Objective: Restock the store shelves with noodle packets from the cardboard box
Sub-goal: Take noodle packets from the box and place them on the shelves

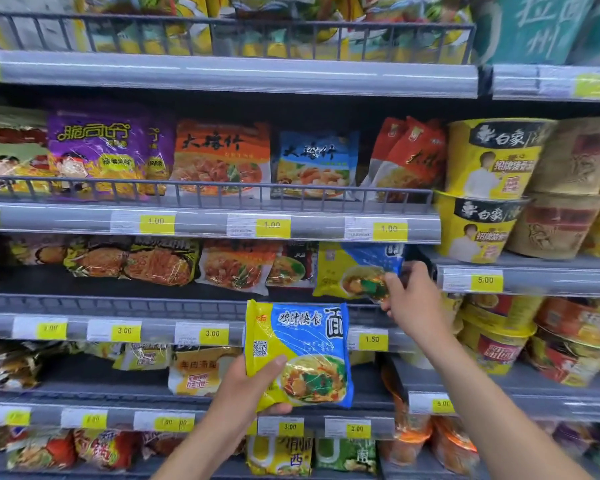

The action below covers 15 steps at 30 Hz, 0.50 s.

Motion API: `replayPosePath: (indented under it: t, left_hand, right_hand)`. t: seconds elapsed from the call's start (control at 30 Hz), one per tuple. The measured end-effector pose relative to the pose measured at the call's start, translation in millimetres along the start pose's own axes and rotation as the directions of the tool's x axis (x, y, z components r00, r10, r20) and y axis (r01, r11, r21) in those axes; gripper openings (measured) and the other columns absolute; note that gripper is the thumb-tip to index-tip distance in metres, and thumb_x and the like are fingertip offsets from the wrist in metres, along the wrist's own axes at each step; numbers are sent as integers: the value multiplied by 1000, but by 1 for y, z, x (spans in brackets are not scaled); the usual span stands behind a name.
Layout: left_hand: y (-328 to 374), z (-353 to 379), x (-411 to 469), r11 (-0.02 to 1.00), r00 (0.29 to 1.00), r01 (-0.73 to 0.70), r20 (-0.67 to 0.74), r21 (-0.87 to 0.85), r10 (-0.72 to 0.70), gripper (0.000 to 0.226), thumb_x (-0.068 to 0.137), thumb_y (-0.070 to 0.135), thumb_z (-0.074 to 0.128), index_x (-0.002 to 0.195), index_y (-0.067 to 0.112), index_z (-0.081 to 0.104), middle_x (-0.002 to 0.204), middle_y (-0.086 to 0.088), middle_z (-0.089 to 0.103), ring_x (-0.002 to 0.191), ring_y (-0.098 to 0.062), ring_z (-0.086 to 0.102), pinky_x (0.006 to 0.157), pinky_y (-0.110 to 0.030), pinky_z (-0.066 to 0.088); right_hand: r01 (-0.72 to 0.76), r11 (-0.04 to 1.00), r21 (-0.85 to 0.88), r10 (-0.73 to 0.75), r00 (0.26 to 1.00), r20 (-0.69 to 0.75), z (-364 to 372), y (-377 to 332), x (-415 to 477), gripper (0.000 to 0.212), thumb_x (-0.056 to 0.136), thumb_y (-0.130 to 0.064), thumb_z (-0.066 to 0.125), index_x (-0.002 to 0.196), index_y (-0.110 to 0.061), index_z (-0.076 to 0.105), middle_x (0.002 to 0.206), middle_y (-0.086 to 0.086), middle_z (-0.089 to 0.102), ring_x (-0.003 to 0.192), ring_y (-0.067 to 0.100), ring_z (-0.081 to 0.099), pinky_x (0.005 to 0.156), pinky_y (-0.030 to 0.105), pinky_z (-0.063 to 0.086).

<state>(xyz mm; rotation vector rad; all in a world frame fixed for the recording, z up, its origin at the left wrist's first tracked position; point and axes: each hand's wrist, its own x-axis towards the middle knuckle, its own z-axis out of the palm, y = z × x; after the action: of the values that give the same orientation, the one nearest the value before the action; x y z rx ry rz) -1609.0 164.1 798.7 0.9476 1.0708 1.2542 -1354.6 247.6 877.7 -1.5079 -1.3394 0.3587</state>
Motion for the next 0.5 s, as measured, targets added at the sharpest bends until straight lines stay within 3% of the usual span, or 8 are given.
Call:
replayPosePath:
  t: [0.13, 0.27, 0.33, 0.4, 0.5]
  left_hand:
    - [-1, 5, -3, 999, 1000, 11, 10, 31, -12, 32, 90, 27, 74, 119, 25, 62, 125, 8, 64, 115, -15, 59, 73, -46, 63]
    - [-1, 9, -4, 997, 1000, -15, 17, 80, 13, 48, 78, 43, 79, 121, 26, 67, 127, 6, 68, 117, -21, 61, 70, -44, 63]
    - [4, 17, -6, 995, 999, -30, 15, 98, 29, 32, 83, 42, 76, 112, 32, 67, 123, 11, 67, 110, -14, 61, 64, -35, 63]
    - [8, 24, -8, 990, 998, -63, 19, 123, 61, 14, 93, 38, 68, 98, 31, 57, 105, 21, 56, 93, -4, 53, 58, -16, 54]
    - [12, 30, -5, 970, 992, -124, -2, 210, 127, 27, 94, 47, 64, 109, 30, 48, 104, 28, 46, 97, 0, 52, 90, -25, 41]
  right_hand:
    - [64, 973, -222, -79, 995, -61, 11, 5, 18, 28, 98, -16, 52, 123, -5, 47, 113, 19, 65, 96, 37, 67, 72, 35, 45]
    - [-16, 931, -366, 10, 1000, -19, 14, 6, 28, 43, 93, -11, 50, 133, 0, 38, 114, 25, 67, 102, 42, 65, 78, 43, 50]
    - [-56, 914, -401, 78, 996, 39, 17, 9, 28, 54, 94, -16, 49, 142, 0, 30, 125, 26, 61, 111, 43, 62, 85, 45, 50]
    - [-58, 914, -401, 107, 989, 100, 19, 13, 23, 66, 97, -23, 50, 151, -1, 20, 143, 26, 46, 125, 43, 53, 95, 47, 47]
    - [101, 935, -339, -69, 992, 105, 12, 17, -2, 67, 100, -26, 51, 155, -5, 20, 154, 16, 35, 137, 35, 42, 106, 45, 42]
